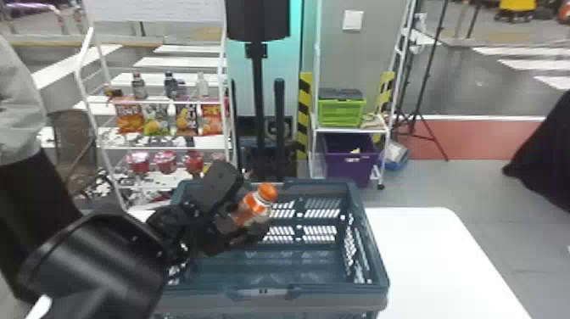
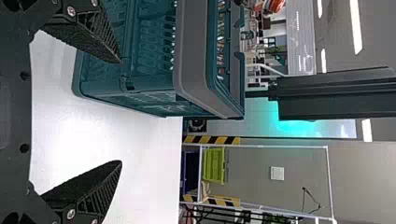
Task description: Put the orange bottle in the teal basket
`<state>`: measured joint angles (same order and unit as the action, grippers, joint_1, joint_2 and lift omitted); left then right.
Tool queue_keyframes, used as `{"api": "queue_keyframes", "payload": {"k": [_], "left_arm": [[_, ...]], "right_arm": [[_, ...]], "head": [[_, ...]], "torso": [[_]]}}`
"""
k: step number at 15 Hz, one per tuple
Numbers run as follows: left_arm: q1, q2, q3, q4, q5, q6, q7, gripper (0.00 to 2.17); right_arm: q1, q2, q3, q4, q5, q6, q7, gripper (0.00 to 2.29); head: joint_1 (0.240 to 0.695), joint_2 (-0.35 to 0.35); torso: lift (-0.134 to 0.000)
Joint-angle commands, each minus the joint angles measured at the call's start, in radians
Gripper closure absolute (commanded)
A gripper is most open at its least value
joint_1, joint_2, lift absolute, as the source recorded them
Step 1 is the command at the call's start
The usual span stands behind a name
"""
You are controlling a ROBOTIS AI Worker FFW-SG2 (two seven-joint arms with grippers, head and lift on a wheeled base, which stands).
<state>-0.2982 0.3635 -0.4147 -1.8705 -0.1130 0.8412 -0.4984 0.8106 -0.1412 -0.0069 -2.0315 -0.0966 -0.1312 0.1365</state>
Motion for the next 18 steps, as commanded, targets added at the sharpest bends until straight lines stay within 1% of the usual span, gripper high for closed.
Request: {"api": "queue_keyframes", "payload": {"k": [1,4,7,8,9,10,11,13,15,18], "left_arm": [[-0.093,0.025,-0.079,0.099,0.035,0.026,-0.048,0.62],[-0.205,0.025,-0.165,0.225,0.064,0.045,-0.14,0.62],[-0.297,0.012,-0.24,0.363,0.069,0.042,-0.198,0.62],[-0.314,-0.008,-0.246,0.407,0.065,0.042,-0.215,0.62],[-0.343,-0.018,-0.282,0.439,0.058,0.042,-0.23,0.62],[-0.368,-0.034,-0.308,0.475,0.035,0.048,-0.246,0.62],[-0.381,-0.058,-0.317,0.51,0.003,0.085,-0.279,0.62],[-0.409,-0.095,-0.342,0.577,-0.033,0.085,-0.302,0.62],[-0.429,-0.147,-0.349,0.669,-0.093,0.082,-0.332,0.62],[-0.446,-0.209,-0.351,0.777,-0.183,0.054,-0.351,0.62]], "right_arm": [[0.007,0.003,-0.005,-0.003,0.003,-0.001,0.0,0.12],[0.009,0.003,-0.007,-0.001,0.006,-0.001,0.0,0.12],[0.009,0.005,-0.005,0.008,0.011,-0.008,0.0,0.12],[0.009,0.006,-0.005,0.011,0.012,-0.008,0.0,0.12],[0.009,0.006,-0.005,0.013,0.012,-0.008,0.0,0.12],[0.009,0.006,-0.004,0.013,0.014,-0.008,0.0,0.12],[0.009,0.008,-0.004,0.016,0.014,-0.011,0.0,0.12],[0.004,0.008,-0.001,0.027,0.015,-0.017,0.0,0.12],[0.002,0.006,0.002,0.031,0.015,-0.017,0.0,0.12],[0.002,0.006,0.005,0.033,0.018,-0.017,0.0,0.12]], "head": [[0.499,0.0],[0.499,0.0],[0.499,0.0],[0.499,0.0],[0.499,0.0],[0.499,0.0],[0.499,0.0],[0.499,0.0],[0.499,0.0],[0.499,0.0]], "torso": [[0.0],[0.0],[0.0],[0.0],[0.0],[0.0],[0.0],[0.0],[0.0],[0.0]]}}
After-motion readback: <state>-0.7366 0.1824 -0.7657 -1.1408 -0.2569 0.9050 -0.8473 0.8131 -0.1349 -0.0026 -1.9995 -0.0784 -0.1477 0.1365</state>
